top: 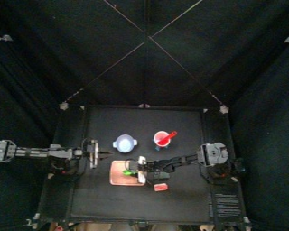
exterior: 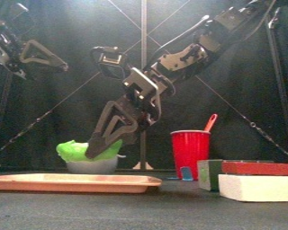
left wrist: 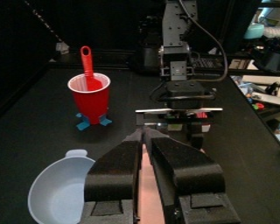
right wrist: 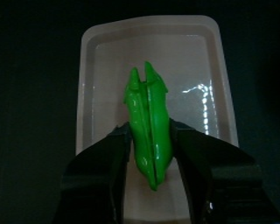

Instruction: Place peas above green sushi roll

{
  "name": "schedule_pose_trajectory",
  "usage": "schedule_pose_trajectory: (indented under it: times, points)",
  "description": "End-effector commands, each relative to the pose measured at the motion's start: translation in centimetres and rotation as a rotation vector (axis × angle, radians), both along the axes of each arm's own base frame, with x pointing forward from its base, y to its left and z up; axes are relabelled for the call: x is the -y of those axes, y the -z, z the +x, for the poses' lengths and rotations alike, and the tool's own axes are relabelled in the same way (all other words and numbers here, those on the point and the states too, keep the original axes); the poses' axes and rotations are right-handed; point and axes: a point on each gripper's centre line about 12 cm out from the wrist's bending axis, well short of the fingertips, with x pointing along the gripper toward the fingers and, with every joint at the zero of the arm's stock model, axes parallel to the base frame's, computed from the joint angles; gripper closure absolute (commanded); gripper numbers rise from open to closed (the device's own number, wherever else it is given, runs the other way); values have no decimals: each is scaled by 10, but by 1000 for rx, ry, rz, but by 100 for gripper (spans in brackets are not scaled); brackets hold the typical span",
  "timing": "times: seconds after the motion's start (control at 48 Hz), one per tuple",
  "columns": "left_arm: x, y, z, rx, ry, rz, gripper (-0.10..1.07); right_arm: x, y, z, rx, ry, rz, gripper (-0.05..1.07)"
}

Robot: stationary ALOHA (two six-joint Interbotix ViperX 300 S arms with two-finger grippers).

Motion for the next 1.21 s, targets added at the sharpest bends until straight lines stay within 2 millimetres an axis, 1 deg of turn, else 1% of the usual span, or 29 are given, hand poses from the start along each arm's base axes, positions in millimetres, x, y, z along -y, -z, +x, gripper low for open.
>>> schedule_pose_trajectory:
  times: [0.0, 0.125, 0.229, 0.417, 0.604, 0.75, 0.854, 0.896, 0.979, 1.125, 1.188]
  points:
    - [-1, -5, 2, 14, -5, 1, 43, 1, -25, 4, 63, 7, 6, 36]
    - [-1, -4, 2, 12, -4, 3, 43, 2, -27, 2, 64, 8, 6, 36]
    - [-2, -4, 1, 10, -10, 4, 43, 5, -32, -3, 64, 14, 6, 37]
    - [-3, -3, 1, 9, -15, 4, 43, 14, -45, -23, 75, 37, 12, 37]
    - [-3, -3, 1, 9, -15, 1, 43, 21, -60, -57, 84, 59, 21, 37]
    - [-4, -1, 0, 3, -18, 0, 43, 23, -66, -86, 100, 74, 30, 37]
    - [-5, 1, 0, 0, -25, 0, 43, 29, -64, -108, 96, 94, 34, 37]
    - [-6, 1, -1, 0, -28, 0, 43, 33, -62, -120, 90, 107, 33, 37]
    - [-6, 1, -1, 0, -29, 2, 43, 41, -58, -136, 84, 132, 31, 37]
    - [-6, 1, -1, -2, -28, 3, 43, 46, -51, -154, 70, 134, 9, 37]
    - [-6, 1, -1, -2, -29, 1, 43, 49, -49, -158, 64, 140, 3, 37]
